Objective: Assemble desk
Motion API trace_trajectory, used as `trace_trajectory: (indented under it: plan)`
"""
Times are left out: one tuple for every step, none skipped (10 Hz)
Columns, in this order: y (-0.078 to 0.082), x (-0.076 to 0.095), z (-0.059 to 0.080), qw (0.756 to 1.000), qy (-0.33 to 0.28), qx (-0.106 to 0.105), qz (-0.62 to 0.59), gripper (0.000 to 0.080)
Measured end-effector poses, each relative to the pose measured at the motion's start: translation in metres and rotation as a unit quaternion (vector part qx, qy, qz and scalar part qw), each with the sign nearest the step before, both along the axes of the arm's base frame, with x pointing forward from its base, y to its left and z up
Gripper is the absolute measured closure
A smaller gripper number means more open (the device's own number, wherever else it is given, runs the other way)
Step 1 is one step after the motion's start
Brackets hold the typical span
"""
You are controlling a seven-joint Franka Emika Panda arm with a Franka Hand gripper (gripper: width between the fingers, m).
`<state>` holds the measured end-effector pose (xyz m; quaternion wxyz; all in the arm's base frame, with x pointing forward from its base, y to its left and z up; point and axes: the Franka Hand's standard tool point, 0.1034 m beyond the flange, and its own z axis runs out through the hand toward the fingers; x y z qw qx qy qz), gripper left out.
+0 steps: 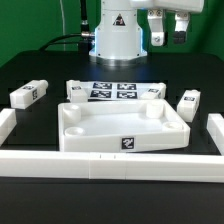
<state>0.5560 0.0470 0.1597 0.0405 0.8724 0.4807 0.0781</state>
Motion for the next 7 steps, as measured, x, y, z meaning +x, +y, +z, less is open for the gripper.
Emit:
trace_trajectory:
  plan:
    - [0.0,0.0,0.0,1.0,0.0,0.0,0.001,0.015]
    - [0.0,0.0,0.0,1.0,0.0,0.0,0.001,0.015]
    - [0.0,0.0,0.0,1.0,0.0,0.0,0.001,0.015]
    - [0.0,0.0,-0.001,1.0,0.001,0.0,0.001,0.015]
    - [-0.002,0.0,-0.001,0.999,-0.004,-0.009,0.034,0.015]
    - [-0.012,-0.001,-0.003,0.988,-0.023,-0.038,0.147,0.015]
    - [-0.017,-0.006,-0.007,0.982,-0.005,-0.053,0.181,0.015]
